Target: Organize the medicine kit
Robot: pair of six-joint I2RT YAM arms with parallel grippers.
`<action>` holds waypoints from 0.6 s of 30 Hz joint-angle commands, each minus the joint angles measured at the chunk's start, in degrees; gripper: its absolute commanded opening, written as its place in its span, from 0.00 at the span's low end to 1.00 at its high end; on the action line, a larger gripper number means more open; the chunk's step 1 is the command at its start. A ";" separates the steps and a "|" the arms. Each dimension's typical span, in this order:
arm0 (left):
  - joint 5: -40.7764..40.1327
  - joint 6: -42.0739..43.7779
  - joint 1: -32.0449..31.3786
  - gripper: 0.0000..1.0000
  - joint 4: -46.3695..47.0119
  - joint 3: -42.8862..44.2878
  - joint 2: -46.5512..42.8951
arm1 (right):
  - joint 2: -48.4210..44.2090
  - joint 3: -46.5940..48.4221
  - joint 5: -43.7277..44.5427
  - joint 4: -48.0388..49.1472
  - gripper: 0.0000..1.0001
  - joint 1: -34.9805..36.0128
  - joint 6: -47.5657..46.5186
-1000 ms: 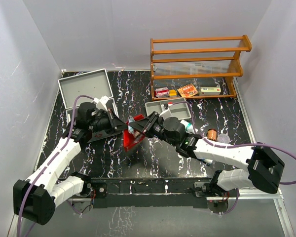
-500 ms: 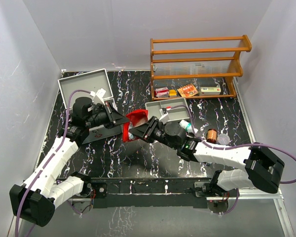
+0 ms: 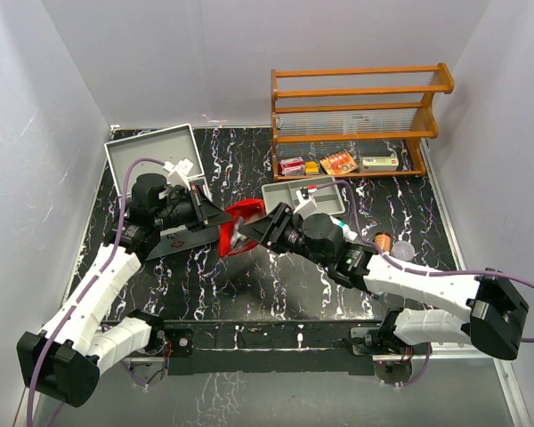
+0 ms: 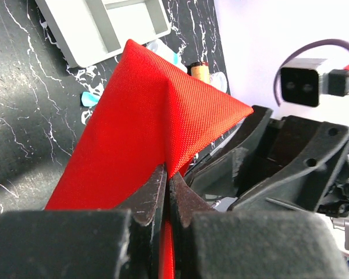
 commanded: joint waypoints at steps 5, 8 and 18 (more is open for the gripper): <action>2.51 5.64 -0.18 0.00 0.11 2.05 -0.09 | -0.65 9.45 4.06 -16.95 0.45 0.29 -9.78; 3.70 7.00 -0.16 0.00 1.34 1.31 -0.23 | 1.06 11.81 4.59 -20.88 0.41 0.25 -11.91; 4.84 9.66 -0.17 0.00 0.58 0.42 0.37 | 5.13 16.87 3.00 -21.60 0.26 0.42 -17.08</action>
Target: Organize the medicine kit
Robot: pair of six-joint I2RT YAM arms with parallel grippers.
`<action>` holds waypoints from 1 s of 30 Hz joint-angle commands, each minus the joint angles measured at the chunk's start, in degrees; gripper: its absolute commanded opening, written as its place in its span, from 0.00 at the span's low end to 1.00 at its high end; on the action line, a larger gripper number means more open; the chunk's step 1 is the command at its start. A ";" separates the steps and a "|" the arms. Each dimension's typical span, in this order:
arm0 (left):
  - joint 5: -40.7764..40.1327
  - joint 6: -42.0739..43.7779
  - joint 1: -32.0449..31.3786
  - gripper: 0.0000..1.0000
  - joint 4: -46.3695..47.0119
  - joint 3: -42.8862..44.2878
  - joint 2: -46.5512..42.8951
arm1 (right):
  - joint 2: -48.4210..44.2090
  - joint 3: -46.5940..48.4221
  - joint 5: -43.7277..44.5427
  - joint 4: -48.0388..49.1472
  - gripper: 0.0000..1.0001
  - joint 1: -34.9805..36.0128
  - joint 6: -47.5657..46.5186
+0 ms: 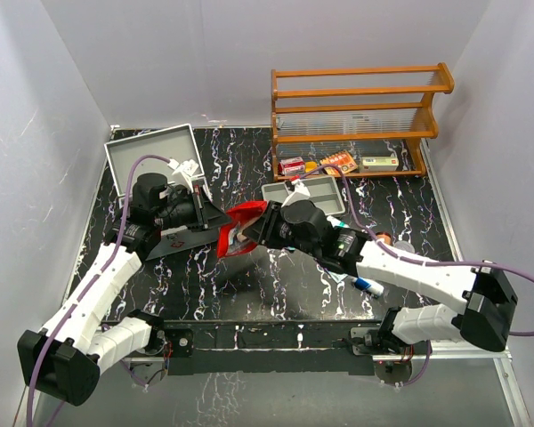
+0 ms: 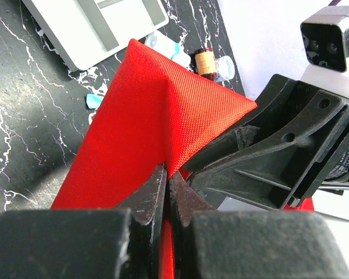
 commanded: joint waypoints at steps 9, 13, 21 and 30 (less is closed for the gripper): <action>2.72 -0.08 -0.18 0.00 2.16 -0.25 0.03 | 6.23 6.35 0.86 3.29 0.17 3.13 -3.38; 3.19 -0.34 -0.23 0.00 2.51 -0.44 0.03 | 9.07 7.48 0.54 5.13 0.17 3.74 -4.05; 3.18 -0.63 -0.22 0.00 2.49 -0.20 -0.10 | 11.60 6.04 -2.54 8.98 0.17 4.05 -4.96; 2.54 0.36 -0.22 0.00 1.51 -0.62 -0.22 | 3.13 4.53 5.70 5.64 0.17 4.06 -5.14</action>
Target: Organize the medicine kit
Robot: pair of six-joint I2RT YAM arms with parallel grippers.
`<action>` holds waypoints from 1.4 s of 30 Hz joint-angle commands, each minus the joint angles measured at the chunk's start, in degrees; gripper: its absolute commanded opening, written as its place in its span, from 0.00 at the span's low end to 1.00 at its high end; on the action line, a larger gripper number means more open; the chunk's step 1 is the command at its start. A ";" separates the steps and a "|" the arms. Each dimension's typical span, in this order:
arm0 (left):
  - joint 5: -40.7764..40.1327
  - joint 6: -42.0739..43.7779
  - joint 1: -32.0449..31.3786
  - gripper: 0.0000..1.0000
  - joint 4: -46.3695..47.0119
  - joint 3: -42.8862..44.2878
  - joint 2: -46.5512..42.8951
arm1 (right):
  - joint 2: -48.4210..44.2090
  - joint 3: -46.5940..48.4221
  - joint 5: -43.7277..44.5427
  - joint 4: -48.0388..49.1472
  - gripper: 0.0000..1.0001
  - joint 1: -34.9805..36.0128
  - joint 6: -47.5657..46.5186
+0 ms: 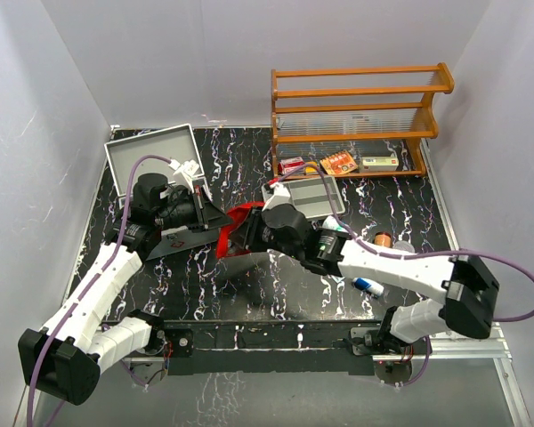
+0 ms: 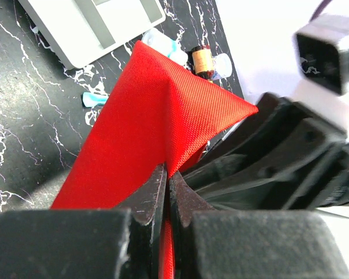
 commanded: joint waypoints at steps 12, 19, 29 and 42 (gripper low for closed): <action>0.39 0.93 -0.18 0.00 -0.29 -0.96 -0.96 | -5.28 1.55 9.28 -5.13 0.26 0.21 -0.93; 0.63 1.01 -0.17 0.00 -0.76 -1.69 -0.74 | -2.48 2.49 13.20 -11.38 0.26 0.19 0.05; 0.63 1.64 -0.18 0.00 -3.60 -2.78 0.11 | -1.86 5.25 16.54 -14.63 0.27 0.17 -1.14; -1.64 -2.92 -0.18 0.00 -0.01 -10.49 1.65 | -18.01 -6.30 19.11 -20.24 0.42 -0.60 -0.74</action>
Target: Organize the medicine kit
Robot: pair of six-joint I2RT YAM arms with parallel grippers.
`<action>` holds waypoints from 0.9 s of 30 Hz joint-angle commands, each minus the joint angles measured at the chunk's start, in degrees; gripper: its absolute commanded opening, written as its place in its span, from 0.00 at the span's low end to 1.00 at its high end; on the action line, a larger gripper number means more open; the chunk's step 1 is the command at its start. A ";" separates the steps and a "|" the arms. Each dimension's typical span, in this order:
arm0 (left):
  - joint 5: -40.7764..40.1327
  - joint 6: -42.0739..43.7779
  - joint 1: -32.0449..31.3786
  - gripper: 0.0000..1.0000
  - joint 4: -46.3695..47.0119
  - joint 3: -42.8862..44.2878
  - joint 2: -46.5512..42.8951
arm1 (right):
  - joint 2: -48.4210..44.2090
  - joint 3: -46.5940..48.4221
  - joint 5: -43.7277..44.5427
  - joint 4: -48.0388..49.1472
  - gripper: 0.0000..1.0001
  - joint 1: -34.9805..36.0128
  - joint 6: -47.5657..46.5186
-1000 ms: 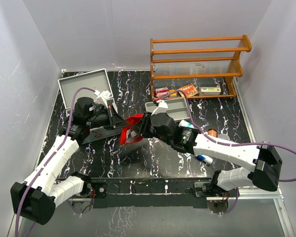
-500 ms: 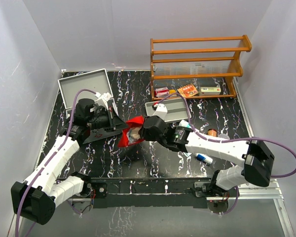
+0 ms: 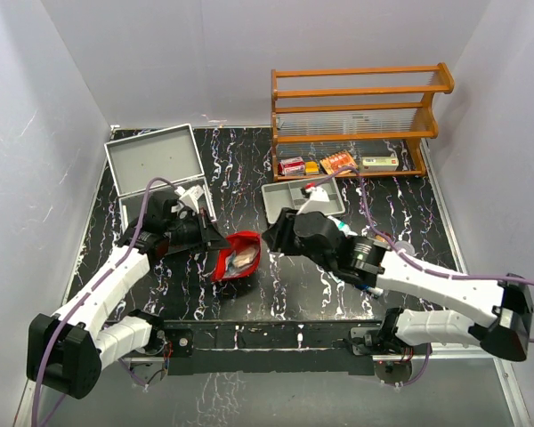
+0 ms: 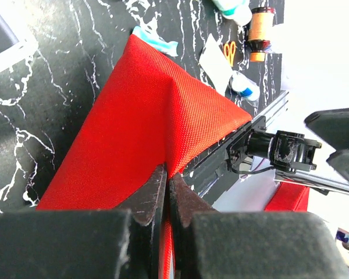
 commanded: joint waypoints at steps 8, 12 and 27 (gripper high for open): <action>-0.24 -4.52 -0.20 0.00 6.06 -4.16 -0.99 | -9.19 -9.36 8.66 -20.48 0.58 -12.88 5.52; -0.41 -5.23 -0.20 0.00 6.63 -4.78 -1.39 | -7.01 -12.20 2.67 -20.52 0.63 -21.28 -1.60; 0.33 -4.62 -0.21 0.00 7.09 -5.50 -1.60 | 11.33 -9.47 -1.64 -22.57 0.46 -21.57 -11.53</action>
